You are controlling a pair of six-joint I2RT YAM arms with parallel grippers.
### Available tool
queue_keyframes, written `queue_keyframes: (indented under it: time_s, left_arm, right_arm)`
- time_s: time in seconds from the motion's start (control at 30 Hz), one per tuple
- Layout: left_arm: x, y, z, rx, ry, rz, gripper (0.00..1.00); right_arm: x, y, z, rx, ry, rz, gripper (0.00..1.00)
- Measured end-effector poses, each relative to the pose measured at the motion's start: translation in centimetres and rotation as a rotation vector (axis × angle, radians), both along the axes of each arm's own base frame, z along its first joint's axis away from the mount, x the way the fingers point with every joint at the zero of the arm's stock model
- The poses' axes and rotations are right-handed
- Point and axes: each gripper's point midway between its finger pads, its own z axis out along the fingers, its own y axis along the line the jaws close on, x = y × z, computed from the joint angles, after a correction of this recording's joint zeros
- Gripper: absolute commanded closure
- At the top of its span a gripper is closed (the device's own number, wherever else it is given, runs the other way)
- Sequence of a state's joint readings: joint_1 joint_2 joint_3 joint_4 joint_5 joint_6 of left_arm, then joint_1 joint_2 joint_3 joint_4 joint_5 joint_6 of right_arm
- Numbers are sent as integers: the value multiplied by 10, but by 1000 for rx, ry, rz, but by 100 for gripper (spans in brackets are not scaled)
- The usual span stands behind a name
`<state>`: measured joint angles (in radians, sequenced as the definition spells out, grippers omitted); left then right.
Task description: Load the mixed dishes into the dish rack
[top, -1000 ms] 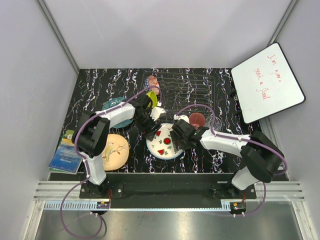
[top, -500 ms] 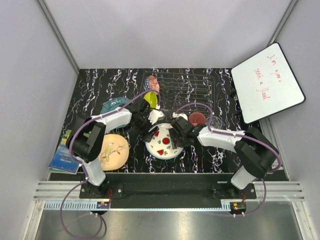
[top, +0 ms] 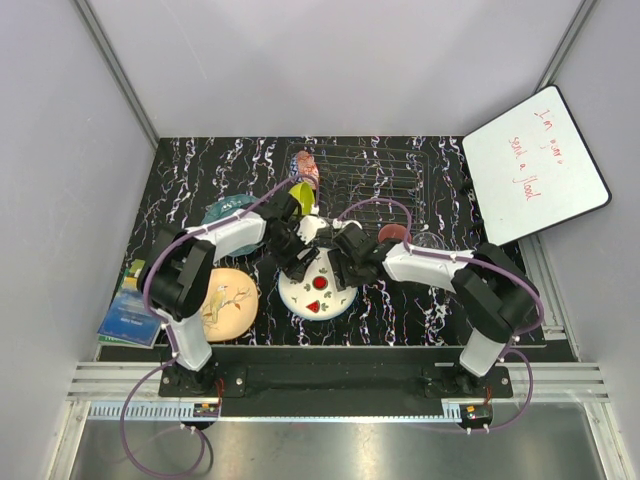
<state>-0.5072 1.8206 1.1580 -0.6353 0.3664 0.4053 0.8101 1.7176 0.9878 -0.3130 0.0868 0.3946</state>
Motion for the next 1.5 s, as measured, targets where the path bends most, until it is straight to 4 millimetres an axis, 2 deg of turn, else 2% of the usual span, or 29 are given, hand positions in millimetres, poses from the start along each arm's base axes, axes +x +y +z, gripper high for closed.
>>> queue_keyframes:
  time_s: [0.17, 0.33, 0.37, 0.4, 0.47, 0.5, 0.53, 0.63, 0.93, 1.03, 1.1, 1.17, 1.27, 1.4, 1.5]
  left_arm:
    - [3, 4, 1, -44, 34, 32, 43]
    - [-1, 7, -2, -66, 113, 48, 42]
    - [-1, 6, -3, -66, 129, 48, 47]
    - [-2, 6, -3, -66, 142, 49, 64]
    - [0, 8, -5, -59, 150, 44, 82]
    - [2, 10, -6, -54, 152, 42, 95]
    - [-1, 11, -4, -69, 179, 43, 100]
    - [-8, 13, -1, -97, 240, 58, 100]
    - [-13, 17, 3, -153, 244, 35, 100]
    - [-26, 23, 9, -144, 232, 8, 100]
    - [-42, 31, 16, -103, 216, -41, 100]
    - [-49, 40, 25, -64, 176, -72, 100]
    - [-40, 50, 41, -16, 66, -109, 100]
    - [-27, 52, 49, 8, 7, -128, 100]
    - [-23, 49, 52, 5, -5, -134, 100]
  right_arm:
    - [0, 1, -1, -6, 5, 6, 36]
    - [1, 1, -1, -15, 22, 7, 40]
    - [1, 1, -2, -17, 27, 6, 40]
    - [1, 1, -2, -18, 34, 7, 41]
    - [2, 0, -2, -24, 45, 3, 42]
    - [1, -1, -2, -28, 48, 2, 42]
    - [0, -2, -2, -34, 57, 1, 42]
    - [-2, -5, -2, -44, 75, 0, 42]
    - [-7, -2, -3, -31, 105, 31, 39]
    - [-1, 14, -1, 25, 81, 62, 37]
    - [2, 25, 3, 69, 60, 88, 34]
    - [0, 34, 6, 104, 45, 118, 34]
    - [2, 43, 16, 160, 3, 152, 33]
    - [6, 47, 23, 198, -54, 183, 34]
    - [0, 42, 25, 227, -95, 211, 34]
